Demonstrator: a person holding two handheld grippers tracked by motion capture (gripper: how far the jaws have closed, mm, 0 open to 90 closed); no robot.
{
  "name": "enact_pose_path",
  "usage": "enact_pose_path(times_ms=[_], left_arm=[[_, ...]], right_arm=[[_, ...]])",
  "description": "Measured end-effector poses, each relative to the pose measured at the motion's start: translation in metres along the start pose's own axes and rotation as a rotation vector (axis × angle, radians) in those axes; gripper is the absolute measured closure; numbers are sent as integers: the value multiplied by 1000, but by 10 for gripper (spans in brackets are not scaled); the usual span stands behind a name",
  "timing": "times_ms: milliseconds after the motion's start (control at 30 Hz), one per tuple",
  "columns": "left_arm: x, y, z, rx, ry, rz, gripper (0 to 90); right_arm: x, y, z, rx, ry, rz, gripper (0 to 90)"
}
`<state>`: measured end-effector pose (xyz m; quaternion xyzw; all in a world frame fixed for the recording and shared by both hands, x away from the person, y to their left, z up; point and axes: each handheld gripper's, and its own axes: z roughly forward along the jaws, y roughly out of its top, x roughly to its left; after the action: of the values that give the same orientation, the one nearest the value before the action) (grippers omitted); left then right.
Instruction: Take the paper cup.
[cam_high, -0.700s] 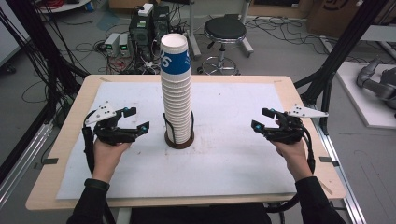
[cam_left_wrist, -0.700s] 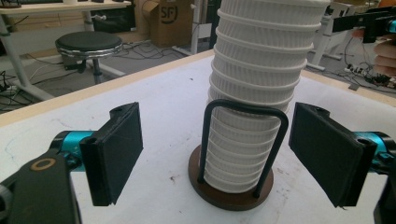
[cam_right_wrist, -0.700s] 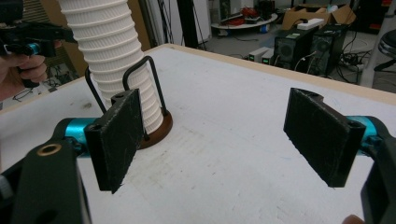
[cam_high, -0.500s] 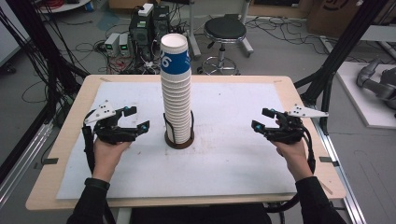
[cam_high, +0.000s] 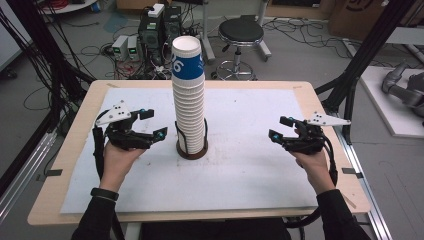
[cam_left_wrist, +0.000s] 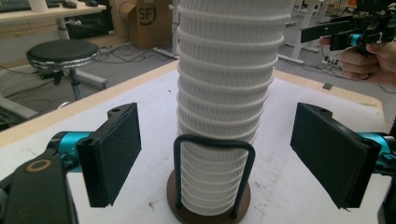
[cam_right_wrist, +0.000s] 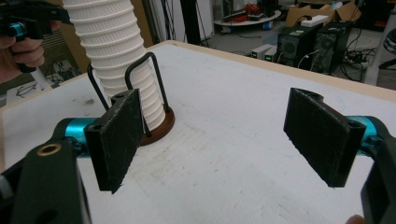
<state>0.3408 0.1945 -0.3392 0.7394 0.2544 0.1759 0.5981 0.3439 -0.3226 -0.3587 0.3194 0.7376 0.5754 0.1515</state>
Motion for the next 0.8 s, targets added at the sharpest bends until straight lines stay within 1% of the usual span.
enact_pose_path(times_ms=[67,200,233,300,333,367,533,567,600,633,700,800], left_arm=[[0,2,1,3,-3,2,153],[-1,12,2,-10,-16,0,137],[-1,12,2,-10,-16,0,128],[-2,17,3,-17,-22,-1,114],[-3,23,4,-21,-34,2,110],[-3,23,4,-21,-34,2,110],[-6,40,8,-24,-44,22,103],[-6,42,9,-28,-44,22,101],[-6,48,11,-36,-48,21,99],[-6,48,11,-36,-48,21,97],[-5,56,13,-42,-52,21,92],[-5,63,15,-52,-59,19,86]], right_arm=[[0,0,0,0,-2,-4,202],[1,1,-1,-1,-7,-6,203],[1,1,-1,-1,-7,-6,203],[2,2,-2,-6,-9,-14,202],[2,2,-1,-5,-8,-13,202],[2,2,-1,-5,-8,-13,202],[4,3,-1,-7,-9,-23,203],[4,3,-1,-7,-8,-23,203],[4,3,-1,-5,-5,-21,202],[4,3,-1,-5,-6,-21,202],[4,3,-1,-6,-4,-22,203],[4,3,-1,-7,-4,-22,202]])
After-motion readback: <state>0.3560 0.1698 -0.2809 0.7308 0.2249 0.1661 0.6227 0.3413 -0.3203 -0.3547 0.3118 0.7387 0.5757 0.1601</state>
